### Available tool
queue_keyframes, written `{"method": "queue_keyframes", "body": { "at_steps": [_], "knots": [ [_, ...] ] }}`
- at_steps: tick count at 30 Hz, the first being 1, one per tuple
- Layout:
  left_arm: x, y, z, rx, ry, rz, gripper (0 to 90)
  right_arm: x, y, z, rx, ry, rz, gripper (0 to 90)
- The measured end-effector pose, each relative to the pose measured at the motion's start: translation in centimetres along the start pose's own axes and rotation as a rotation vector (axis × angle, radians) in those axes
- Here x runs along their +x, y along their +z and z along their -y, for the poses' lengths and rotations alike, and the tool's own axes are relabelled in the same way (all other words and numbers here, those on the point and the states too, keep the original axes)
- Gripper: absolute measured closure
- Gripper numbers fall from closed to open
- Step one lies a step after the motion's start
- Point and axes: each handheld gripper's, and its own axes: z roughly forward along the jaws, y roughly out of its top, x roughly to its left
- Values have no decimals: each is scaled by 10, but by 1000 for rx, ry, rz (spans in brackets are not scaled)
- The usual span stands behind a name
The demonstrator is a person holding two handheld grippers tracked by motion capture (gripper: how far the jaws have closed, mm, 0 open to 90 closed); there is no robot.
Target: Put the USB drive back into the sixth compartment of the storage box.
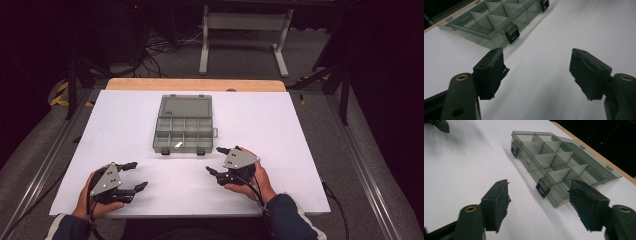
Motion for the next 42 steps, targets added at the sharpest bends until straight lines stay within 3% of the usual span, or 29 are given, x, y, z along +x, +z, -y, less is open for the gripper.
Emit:
{"method": "queue_keyframes", "body": {
  "at_steps": [12,20,23,30,42],
  "knots": [
    [0,-2,-1,-4,7,-1,435,0,-4,10,11,6,-26,497],
    [1,-3,-3,-21,-3,19,638,0,-8,14,2,29,-72,678],
    [1,-4,-3,-26,-5,20,689,1,-8,15,6,20,-78,734],
    [6,-5,-6,-46,-21,41,899,0,-6,19,23,14,-103,900],
    [9,0,-7,-5,-15,36,900,-3,-2,20,24,12,-110,900]
  ]
}}
